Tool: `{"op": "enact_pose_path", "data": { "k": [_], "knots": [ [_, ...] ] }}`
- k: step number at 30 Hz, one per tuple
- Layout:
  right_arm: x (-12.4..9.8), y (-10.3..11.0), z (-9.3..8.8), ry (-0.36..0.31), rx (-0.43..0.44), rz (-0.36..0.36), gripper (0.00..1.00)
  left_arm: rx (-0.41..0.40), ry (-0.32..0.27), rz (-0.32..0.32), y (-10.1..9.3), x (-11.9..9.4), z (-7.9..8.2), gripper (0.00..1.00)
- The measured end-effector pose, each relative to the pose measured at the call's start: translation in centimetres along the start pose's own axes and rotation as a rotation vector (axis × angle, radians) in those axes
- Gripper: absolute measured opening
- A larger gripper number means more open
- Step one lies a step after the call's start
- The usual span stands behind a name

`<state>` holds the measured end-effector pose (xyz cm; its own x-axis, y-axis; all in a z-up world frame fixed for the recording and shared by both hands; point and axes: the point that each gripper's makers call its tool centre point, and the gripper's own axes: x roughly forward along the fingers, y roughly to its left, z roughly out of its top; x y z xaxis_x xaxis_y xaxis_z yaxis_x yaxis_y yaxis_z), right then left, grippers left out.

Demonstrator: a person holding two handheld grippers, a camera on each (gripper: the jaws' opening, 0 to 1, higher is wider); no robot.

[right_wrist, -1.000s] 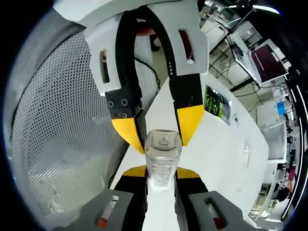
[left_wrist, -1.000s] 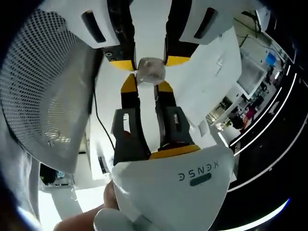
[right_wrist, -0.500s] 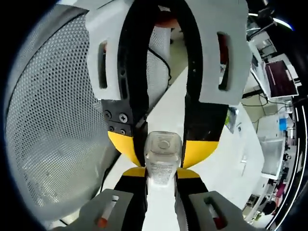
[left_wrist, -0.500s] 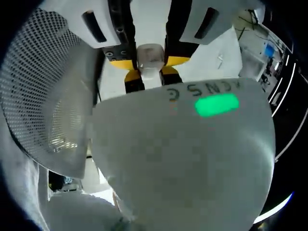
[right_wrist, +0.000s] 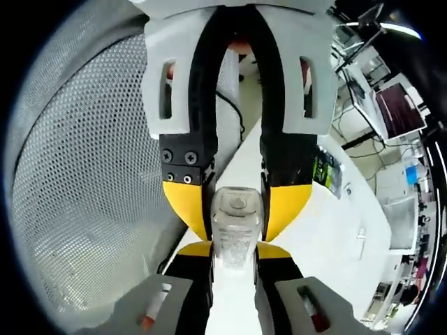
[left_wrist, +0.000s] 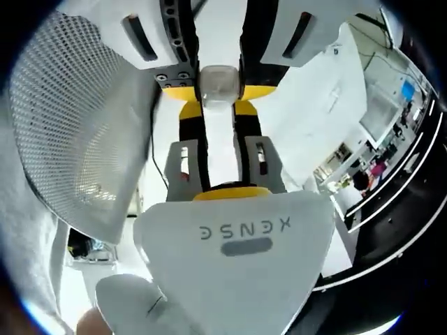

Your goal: Arrange the skincare products in the storage area until every visible bottle or jar stands upright without overlapping.

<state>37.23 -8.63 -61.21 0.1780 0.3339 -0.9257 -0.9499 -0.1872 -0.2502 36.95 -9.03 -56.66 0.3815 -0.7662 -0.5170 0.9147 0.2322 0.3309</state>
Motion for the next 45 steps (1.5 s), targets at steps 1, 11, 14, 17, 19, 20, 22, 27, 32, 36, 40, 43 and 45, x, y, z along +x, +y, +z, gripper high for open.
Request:
{"op": "enact_pose_path", "data": {
  "k": [1,11,14,17,19,20,22,27,32,36,40,43,45],
  "knots": [
    [0.1,0.0,-0.3,-0.002,0.028,0.002,0.19,-0.001,-0.002,0.001,0.1,0.0,0.0,0.21],
    [-0.8,-0.5,-1.5,-0.247,0.634,-0.002,0.54,-0.124,-0.061,0.061,2.2,-0.9,0.5,0.21],
    [-2.2,-2.0,-1.8,-0.444,0.988,-0.008,0.61,-0.133,-0.085,0.091,2.7,-1.2,0.8,0.21],
    [-3.6,-3.1,-1.4,-0.683,1.291,0.060,0.65,-0.108,-0.115,0.130,3.2,-1.7,1.3,0.21],
    [-4.2,-2.2,-1.0,-0.778,1.431,0.181,0.63,-0.104,-0.148,0.163,3.8,-2.2,1.8,0.21],
    [-4.5,-2.3,-0.5,-0.851,1.475,0.216,0.64,-0.109,-0.154,0.162,3.9,-2.2,1.9,0.21],
    [-5.1,-2.2,0.1,-0.963,1.576,0.291,0.64,-0.101,-0.159,0.179,4.1,-2.4,2.0,0.21],
    [-5.9,-3.1,0.3,-1.164,1.708,0.353,0.61,-0.063,-0.198,0.191,4.0,-2.9,2.9,0.21],
    [-7.0,-4.6,0.9,-1.346,1.766,0.378,0.51,-0.082,-0.239,0.231,5.0,-3.6,3.3,0.21],
    [-7.3,-5.8,1.1,-1.454,1.839,0.405,0.46,-0.101,-0.264,0.245,5.5,-3.9,3.5,0.21],
    [-6.9,-6.7,1.5,-1.507,1.859,0.425,0.39,-0.092,-0.266,0.246,5.4,-3.9,3.6,0.21],
    [-6.4,-6.9,2.0,-1.528,1.880,0.448,0.33,-0.094,-0.269,0.253,5.6,-3.9,3.6,0.21],
    [-6.4,-7.1,2.1,-1.553,1.892,0.456,0.31,-0.107,-0.276,0.258,5.7,-4.1,3.6,0.21]
  ]
}}
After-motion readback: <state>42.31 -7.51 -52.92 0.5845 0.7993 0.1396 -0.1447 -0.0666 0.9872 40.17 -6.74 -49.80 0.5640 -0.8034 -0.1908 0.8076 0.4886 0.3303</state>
